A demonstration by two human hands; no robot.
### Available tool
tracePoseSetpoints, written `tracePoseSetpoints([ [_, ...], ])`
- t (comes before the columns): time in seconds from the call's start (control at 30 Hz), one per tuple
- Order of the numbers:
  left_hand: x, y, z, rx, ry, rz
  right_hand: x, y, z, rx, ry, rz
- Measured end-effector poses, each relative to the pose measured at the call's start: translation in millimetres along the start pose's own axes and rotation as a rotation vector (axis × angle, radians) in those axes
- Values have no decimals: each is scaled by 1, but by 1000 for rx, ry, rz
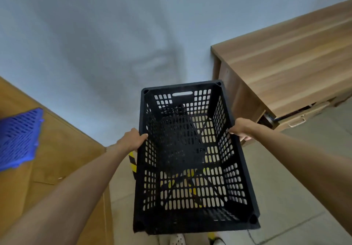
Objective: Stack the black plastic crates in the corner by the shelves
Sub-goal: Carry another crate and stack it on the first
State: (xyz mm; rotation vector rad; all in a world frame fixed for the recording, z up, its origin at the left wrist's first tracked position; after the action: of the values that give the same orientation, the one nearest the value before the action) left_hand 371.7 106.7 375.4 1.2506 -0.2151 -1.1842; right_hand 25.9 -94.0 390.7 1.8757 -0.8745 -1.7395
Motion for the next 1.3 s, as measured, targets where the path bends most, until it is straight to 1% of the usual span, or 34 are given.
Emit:
tracePoseSetpoints([
  [0.17,56,-4,-14,-46,39,-62,44,3,-40,27,-25,-57],
  [0.33,135,3,-36,-88,85,-135,104,3,-89,63,-66,-147],
  [0.5,195,9,-59,-149,139,-201,156,0,-144,59,-79,-169],
  [0.6,216,1,-74,-223,209,-228,181,-9,-173,44,-64,-176],
  [0.7,229,-10,-83,-281,233,-240,207,-19,-190,7,-72,-193],
  [0.8,243,-22,-92,-243,259,-295,233,-24,-211,-21,-41,-192],
  [0.9,264,-33,-109,-290,333,-233,259,-24,-236,-105,25,-157],
  [1.0,286,-50,-128,-260,385,-213,299,-25,-253,-142,36,-126],
  [1.1,302,-57,-140,-207,466,-175,327,-31,-271,-151,71,-136],
  [1.2,319,-57,-142,-159,493,-155,345,-37,-293,-156,153,-163],
  [1.3,328,-59,-148,-108,515,-124,359,-42,-310,-210,237,-179],
])
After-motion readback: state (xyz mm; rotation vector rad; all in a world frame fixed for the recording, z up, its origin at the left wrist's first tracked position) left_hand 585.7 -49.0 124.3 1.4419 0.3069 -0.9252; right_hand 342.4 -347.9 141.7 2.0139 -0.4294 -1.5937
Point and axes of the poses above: each hand's wrist, its own x-axis towards the middle knuckle, its own y-axis out of the back of the hand, z = x × y, the point moved 10 cm from there along x, towards the middle knuckle, and after that the axes turned 14 degrees about -y, right-handed, at the moved point
